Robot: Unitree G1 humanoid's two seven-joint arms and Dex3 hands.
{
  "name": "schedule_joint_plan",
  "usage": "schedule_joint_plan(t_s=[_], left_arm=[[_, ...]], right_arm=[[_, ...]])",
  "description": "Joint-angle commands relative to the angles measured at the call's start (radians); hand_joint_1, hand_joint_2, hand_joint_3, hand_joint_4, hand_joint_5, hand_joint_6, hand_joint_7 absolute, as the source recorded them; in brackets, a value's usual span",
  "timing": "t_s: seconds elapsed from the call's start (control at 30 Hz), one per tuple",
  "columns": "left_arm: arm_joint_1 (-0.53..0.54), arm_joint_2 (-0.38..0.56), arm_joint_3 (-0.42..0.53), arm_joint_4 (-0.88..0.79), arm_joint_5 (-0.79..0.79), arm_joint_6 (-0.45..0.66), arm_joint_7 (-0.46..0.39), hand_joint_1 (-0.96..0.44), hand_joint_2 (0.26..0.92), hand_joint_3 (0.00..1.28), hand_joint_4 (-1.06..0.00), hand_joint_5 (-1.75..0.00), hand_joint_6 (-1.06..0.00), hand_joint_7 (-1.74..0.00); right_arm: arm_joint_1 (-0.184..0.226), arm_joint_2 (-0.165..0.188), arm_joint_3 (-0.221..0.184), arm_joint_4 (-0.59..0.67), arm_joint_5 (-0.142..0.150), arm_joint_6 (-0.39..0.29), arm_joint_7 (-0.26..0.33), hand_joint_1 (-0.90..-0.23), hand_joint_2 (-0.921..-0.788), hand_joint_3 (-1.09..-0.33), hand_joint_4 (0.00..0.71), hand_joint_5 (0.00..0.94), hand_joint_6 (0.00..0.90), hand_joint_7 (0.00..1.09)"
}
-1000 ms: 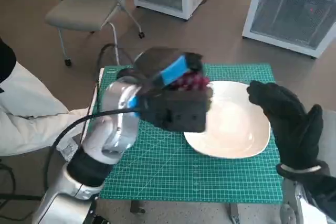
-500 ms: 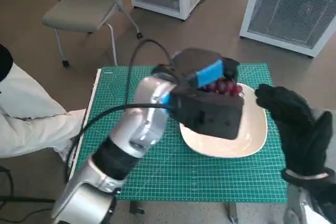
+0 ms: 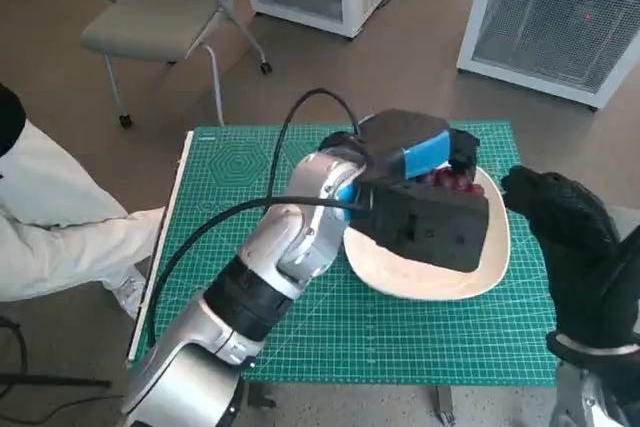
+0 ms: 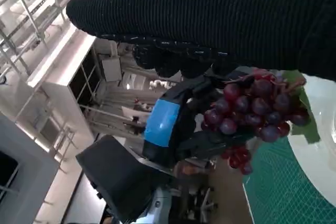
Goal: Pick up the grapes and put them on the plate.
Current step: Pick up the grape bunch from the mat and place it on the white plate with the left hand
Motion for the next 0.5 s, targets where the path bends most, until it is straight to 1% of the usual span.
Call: schedule_joint_plan(t_s=[0.03,0.17,0.27,0.37,0.5], left_arm=[[-0.047,-0.025,-0.019,0.058,0.008,-0.013,0.021,0.0,0.867,0.06,-0.87,-1.02,-0.69,-1.06],[-0.057,-0.04,-0.029,0.099,0.013,-0.012,0.029,0.0,0.87,0.06,-0.87,-1.02,-0.68,-1.06],[-0.06,-0.048,-0.031,0.123,0.013,-0.012,0.036,0.0,0.876,0.06,-0.86,-1.06,-0.68,-1.04],[-0.062,-0.057,-0.031,0.151,0.009,-0.017,0.048,0.0,0.888,0.06,-0.82,-1.13,-0.67,-1.01],[-0.057,-0.066,-0.022,0.193,-0.007,-0.05,0.076,0.0,0.908,0.06,-0.76,-1.23,-0.66,-1.0]], right_arm=[[0.024,0.002,0.001,-0.002,-0.016,0.013,-0.017,-0.468,-0.921,-0.635,0.419,0.609,0.18,0.94],[0.028,0.005,0.005,-0.011,-0.02,0.013,-0.025,-0.469,-0.921,-0.635,0.42,0.607,0.181,0.94],[0.03,0.007,0.006,-0.014,-0.022,0.012,-0.029,-0.47,-0.921,-0.635,0.421,0.605,0.182,0.94],[0.03,0.008,0.007,-0.015,-0.027,0.012,-0.033,-0.471,-0.921,-0.634,0.421,0.604,0.182,0.94],[0.03,0.009,0.007,-0.014,-0.029,0.011,-0.034,-0.471,-0.921,-0.633,0.422,0.602,0.183,0.94]])
